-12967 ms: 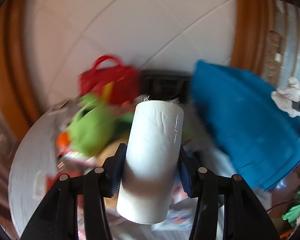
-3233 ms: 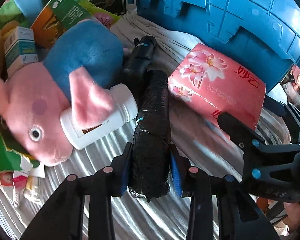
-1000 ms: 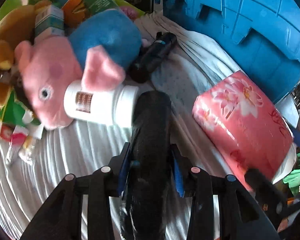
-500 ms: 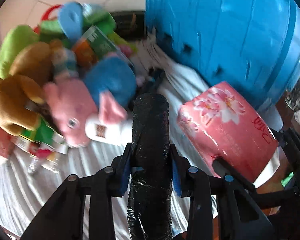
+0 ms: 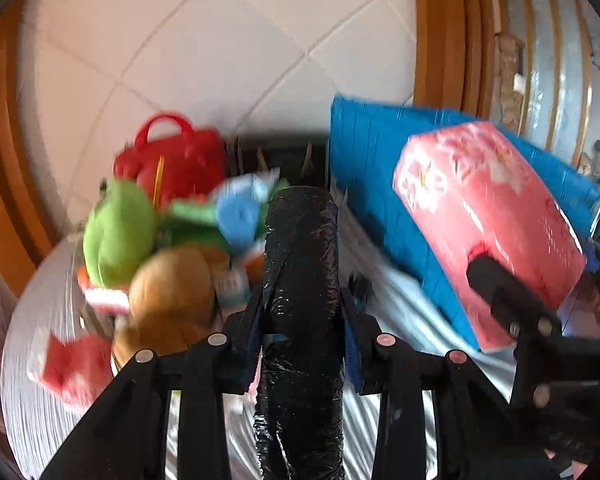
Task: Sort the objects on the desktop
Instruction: 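Carry the black roll and pink tissue pack over the blue crate with both tools, then open both tools to drop the black roll and tissue pack into the crate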
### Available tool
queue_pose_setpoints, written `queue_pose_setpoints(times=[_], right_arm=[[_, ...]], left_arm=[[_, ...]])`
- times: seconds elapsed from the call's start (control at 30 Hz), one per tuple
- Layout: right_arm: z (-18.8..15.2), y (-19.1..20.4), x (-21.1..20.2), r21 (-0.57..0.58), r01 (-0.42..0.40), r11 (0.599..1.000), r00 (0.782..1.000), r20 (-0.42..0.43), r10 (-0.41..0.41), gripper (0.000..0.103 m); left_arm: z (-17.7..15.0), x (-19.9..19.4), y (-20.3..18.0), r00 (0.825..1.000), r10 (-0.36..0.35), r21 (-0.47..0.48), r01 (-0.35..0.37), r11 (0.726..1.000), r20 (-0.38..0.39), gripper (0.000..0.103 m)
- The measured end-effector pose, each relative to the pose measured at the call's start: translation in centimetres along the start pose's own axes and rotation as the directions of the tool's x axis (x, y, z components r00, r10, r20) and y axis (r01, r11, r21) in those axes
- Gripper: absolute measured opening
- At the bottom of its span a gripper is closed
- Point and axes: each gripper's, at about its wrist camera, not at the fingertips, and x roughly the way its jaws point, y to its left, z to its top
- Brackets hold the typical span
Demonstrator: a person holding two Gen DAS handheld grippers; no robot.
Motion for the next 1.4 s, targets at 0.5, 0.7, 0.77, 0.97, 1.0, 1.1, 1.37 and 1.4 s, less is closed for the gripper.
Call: queue_pose_setpoints(times=[0.5,0.7,0.77,0.97,1.0,1.1,1.37,1.4], right_arm=[[14.0,-16.7,-0.1,0.041,0.191,0.981,0.981,-0.028,-0.19,0.088],[16.8,-29.5,9.9,-0.012,0.21,0.978,0.943,-0.263,-0.205,0.088],[16.5,-33.0,13.7,0.008,0.195,0.981,0.916,-0.359,-0.179,0.088],[11.2,-39.2,25.9,0.014,0.145,0.989,0.752,-0.651,-0.101,0.088],[9.8,-39.5,27.4,0.01,0.133,0.991,0.718,-0.69,-0.089,0.088],[5.2,-40.2,31.0,0.016,0.096,0.995,0.605,-0.795,-0.045,0.088],[-0.2,-40.7,33.6,-0.002,0.042,0.999,0.454,-0.891,-0.021,0.088],[-0.4,-40.7,33.4,-0.017,0.042,0.999,0.458,-0.888,-0.034,0.088]], left_arm=[[18.0,2.5,-14.3,0.978,-0.171,0.089,0.162,0.983,0.116,0.033],[25.3,13.5,-24.1,0.97,-0.204,0.073,0.215,0.974,-0.131,0.033],[26.3,18.6,-26.4,0.955,-0.17,0.043,0.185,0.982,-0.245,0.033],[23.8,32.2,-30.5,0.821,-0.05,0.044,0.091,0.995,-0.568,0.033],[22.8,33.8,-30.9,0.796,-0.037,0.054,0.087,0.995,-0.604,0.033],[20.2,36.6,-31.7,0.732,-0.006,0.083,0.086,0.993,-0.682,0.033],[16.4,39.3,-31.6,0.625,0.032,0.08,0.049,0.996,-0.78,0.034],[16.4,39.3,-31.6,0.622,0.032,0.077,0.046,0.996,-0.782,0.034]])
